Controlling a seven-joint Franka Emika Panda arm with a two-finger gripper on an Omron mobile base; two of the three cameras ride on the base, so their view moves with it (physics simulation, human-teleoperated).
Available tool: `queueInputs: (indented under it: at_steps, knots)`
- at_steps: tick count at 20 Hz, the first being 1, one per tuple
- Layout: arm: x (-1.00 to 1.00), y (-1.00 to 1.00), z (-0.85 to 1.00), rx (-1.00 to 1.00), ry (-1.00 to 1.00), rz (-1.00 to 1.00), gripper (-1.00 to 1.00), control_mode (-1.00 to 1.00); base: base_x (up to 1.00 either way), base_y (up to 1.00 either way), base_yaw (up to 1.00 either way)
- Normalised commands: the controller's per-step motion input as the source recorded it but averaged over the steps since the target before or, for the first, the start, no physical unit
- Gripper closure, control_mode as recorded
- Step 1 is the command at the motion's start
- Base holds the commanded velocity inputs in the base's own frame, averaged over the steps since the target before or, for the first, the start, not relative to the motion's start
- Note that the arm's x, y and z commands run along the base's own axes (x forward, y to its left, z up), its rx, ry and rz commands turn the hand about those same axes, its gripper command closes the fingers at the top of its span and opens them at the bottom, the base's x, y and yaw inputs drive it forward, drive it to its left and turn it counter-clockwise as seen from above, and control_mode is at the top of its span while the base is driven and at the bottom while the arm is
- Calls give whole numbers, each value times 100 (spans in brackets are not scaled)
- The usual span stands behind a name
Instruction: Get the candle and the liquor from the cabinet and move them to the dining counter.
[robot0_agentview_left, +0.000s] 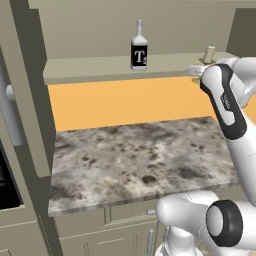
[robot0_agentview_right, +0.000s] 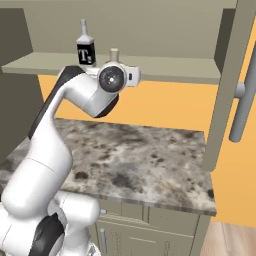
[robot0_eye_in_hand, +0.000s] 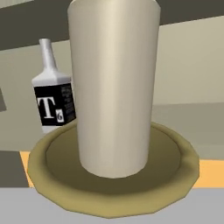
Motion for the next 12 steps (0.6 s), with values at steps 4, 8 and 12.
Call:
queueInputs:
  at_steps: [4, 8, 12]
  knots:
    - [-72, 15, -12, -2, 1, 0, 100, -100, 0, 0, 0]
    - [-48, 26, -25, 0, 21, 0, 100, -100, 0, 0, 0]
    - [-48, 28, -30, 0, 18, 0, 100, -100, 0, 0, 0]
